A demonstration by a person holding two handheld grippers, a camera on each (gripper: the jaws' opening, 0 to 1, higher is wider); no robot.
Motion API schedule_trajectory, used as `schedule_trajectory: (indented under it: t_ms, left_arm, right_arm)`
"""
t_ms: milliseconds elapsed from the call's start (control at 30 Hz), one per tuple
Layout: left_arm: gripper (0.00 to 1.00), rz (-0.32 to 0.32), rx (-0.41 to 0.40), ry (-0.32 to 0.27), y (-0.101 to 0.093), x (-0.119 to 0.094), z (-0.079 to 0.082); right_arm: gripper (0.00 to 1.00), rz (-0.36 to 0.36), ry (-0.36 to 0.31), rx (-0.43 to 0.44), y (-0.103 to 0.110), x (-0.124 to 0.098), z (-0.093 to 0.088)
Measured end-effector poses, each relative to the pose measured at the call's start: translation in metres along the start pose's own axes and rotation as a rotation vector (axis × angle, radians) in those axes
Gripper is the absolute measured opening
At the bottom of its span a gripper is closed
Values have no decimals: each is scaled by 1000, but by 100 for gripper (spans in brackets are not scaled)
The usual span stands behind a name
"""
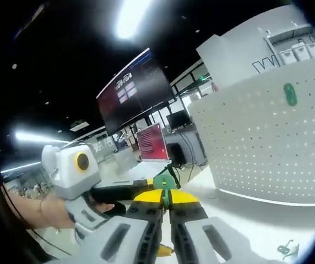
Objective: Insert the hook assembly into the mounting plate slot until the hook locks in place.
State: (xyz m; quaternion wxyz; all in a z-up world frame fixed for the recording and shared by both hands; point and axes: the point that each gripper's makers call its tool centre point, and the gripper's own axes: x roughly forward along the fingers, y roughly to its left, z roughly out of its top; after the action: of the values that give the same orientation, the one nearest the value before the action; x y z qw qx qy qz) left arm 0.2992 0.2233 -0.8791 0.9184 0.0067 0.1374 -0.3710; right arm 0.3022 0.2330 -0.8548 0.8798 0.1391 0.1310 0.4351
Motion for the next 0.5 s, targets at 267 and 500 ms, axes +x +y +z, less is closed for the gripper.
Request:
schedule_trajectory:
  t_ms: [267, 500]
  left_arm:
    - [87, -18, -1, -16, -5, -4, 1]
    - [95, -42, -27, -35, -11, -6, 3]
  right_arm:
    - [0, 2, 6, -29, -2, -1, 2]
    - [0, -7, 10, -43, -6, -1, 1]
